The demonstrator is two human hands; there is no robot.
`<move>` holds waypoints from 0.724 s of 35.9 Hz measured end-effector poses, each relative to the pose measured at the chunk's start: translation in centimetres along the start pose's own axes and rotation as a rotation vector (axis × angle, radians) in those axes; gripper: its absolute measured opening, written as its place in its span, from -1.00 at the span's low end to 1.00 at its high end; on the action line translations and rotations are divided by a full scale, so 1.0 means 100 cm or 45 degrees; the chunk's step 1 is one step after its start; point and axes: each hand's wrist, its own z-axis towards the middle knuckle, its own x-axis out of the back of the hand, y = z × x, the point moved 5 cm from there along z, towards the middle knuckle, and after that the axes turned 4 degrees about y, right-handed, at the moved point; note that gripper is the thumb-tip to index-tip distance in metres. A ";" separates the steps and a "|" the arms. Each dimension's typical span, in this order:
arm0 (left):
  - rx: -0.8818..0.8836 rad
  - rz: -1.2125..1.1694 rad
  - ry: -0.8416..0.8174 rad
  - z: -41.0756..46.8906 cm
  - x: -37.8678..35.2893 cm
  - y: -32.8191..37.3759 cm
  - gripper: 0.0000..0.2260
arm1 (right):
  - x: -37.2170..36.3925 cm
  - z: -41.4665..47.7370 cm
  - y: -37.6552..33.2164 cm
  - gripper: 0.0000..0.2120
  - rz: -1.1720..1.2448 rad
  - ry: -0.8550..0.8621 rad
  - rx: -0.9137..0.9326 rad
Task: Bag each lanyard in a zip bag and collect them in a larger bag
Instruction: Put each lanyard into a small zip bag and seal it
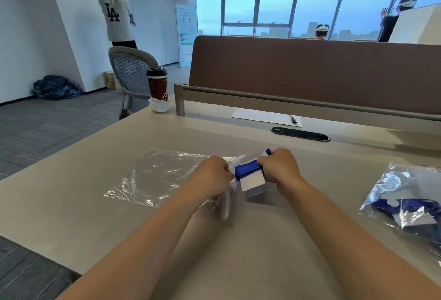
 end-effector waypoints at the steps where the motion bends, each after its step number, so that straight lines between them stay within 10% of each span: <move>1: -0.017 -0.004 0.002 -0.002 0.001 0.002 -0.82 | 0.001 0.001 0.001 -0.92 -0.001 0.006 -0.009; 26: 0.057 -0.292 -0.213 -0.019 -0.009 0.016 -0.82 | 0.010 0.000 0.008 -0.91 0.158 0.039 -0.137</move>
